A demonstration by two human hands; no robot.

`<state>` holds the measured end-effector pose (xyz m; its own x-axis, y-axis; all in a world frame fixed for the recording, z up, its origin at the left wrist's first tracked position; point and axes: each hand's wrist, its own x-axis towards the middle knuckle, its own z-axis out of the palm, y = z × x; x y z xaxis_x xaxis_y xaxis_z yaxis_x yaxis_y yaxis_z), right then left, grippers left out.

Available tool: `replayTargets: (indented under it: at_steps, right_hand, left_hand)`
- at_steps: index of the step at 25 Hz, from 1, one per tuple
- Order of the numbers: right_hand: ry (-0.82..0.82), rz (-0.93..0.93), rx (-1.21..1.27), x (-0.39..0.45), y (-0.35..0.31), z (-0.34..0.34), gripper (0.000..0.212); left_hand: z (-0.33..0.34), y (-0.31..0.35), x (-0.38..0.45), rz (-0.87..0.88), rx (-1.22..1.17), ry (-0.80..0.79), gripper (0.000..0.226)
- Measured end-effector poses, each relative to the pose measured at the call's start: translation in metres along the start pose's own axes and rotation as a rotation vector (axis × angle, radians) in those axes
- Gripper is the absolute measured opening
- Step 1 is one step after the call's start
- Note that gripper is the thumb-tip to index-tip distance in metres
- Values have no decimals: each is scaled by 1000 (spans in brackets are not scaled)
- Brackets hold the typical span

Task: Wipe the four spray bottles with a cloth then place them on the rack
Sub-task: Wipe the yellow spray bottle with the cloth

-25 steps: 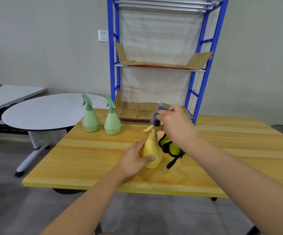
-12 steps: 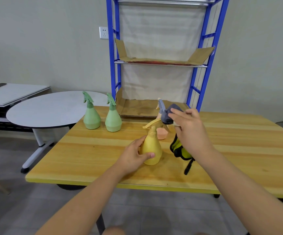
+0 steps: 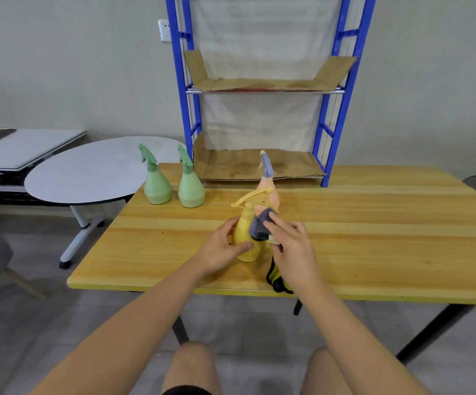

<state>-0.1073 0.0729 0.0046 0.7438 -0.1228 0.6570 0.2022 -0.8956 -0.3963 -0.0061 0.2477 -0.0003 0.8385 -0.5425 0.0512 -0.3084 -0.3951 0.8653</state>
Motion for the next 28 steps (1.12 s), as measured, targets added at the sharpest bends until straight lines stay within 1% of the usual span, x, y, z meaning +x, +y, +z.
replayTargets:
  at_steps: [2,5,9,12,14,16,18,19,22,23,26,28]
  right_hand:
    - [6,47,11,-6,-1,4,55]
    - [10,53,-1,-16,-2,11,56]
    - [-5,45,17,-26,2,13,59]
    - [3,41,45,-29,5,9,60]
    - [48,55,80,-29,3,5,61]
    - [104,76,110,-25,-3,0,62]
    - [149,95,155,-22,-12,-6,62]
    - [161,92,178,-20,-18,-9,62]
    - [153,32,203,-19,-33,-16,60]
    - [153,24,197,-17,-33,-17,59]
    - [187,116,173,-7,-28,-21,59]
    - [195,106,141,-4,-30,-23,57]
  left_hand:
    - [-1,3,1,-10,-5,-25,73]
    - [-2,-1,1,-13,4,-54,76]
    - [-4,-8,-4,15,103,-154,98]
    - [-5,-9,0,12,120,-159,104]
    - [-7,-5,2,-12,5,-120,103]
    - [-13,6,4,-44,-233,-83,101]
    - [-16,24,4,-75,-471,-74,92]
    - [-16,31,5,-96,-552,-71,87]
    - [-14,44,8,-124,-673,-19,85]
    - [-13,47,9,-124,-717,11,81]
    - [-11,57,9,-131,-904,53,62]
    - [-13,61,9,-124,-876,50,54]
